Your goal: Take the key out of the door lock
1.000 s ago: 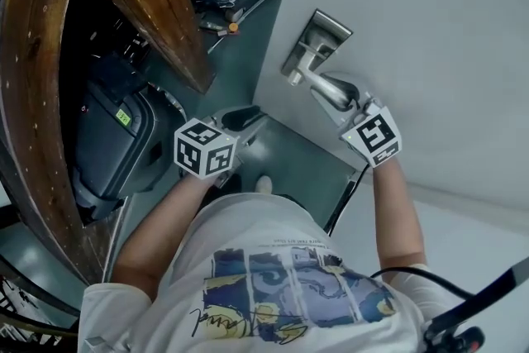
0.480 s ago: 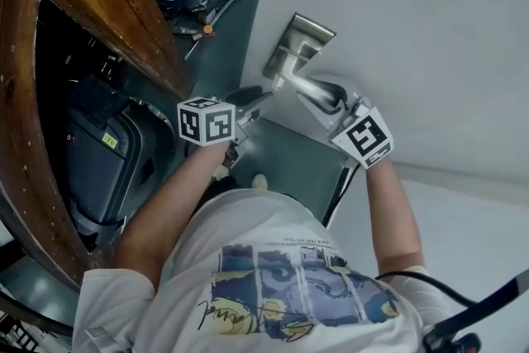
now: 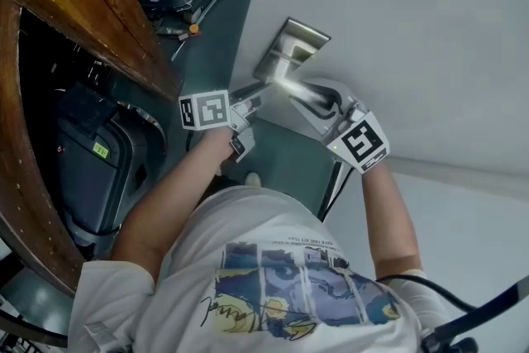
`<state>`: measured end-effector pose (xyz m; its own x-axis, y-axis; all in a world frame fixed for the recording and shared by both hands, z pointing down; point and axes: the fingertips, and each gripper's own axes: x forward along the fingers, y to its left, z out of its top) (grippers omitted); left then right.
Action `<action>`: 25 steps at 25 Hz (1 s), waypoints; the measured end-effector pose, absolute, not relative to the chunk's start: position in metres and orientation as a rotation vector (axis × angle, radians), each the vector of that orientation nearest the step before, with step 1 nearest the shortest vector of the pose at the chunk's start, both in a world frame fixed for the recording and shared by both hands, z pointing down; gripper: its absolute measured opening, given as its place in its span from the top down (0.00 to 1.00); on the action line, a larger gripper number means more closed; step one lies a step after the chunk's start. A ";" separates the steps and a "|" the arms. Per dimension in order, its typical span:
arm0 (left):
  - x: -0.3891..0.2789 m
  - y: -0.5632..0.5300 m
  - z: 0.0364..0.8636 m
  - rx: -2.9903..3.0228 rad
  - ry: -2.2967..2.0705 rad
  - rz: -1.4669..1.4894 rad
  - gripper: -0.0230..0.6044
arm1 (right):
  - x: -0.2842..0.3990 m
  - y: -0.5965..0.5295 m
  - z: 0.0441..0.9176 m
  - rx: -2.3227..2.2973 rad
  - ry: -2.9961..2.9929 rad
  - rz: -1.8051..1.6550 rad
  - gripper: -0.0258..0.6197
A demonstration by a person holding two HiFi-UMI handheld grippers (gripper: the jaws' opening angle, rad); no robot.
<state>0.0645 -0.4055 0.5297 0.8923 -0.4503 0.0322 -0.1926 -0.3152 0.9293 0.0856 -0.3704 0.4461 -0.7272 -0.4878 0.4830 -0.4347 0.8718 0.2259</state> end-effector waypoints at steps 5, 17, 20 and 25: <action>0.067 -0.407 0.528 1.829 -0.439 -0.345 0.85 | 0.086 -0.371 0.446 0.672 -2.496 -0.125 0.77; 0.065 -0.408 0.530 1.700 -0.466 -0.414 0.92 | 0.086 -0.372 0.447 0.671 -2.501 -0.140 0.77; 0.064 -0.407 0.530 1.672 -0.469 -0.422 0.92 | 0.086 -0.371 0.446 0.668 -2.503 -0.146 0.77; 0.061 -0.407 0.531 1.598 -0.462 -0.473 0.92 | 0.085 -0.371 0.446 0.663 -2.499 -0.163 0.77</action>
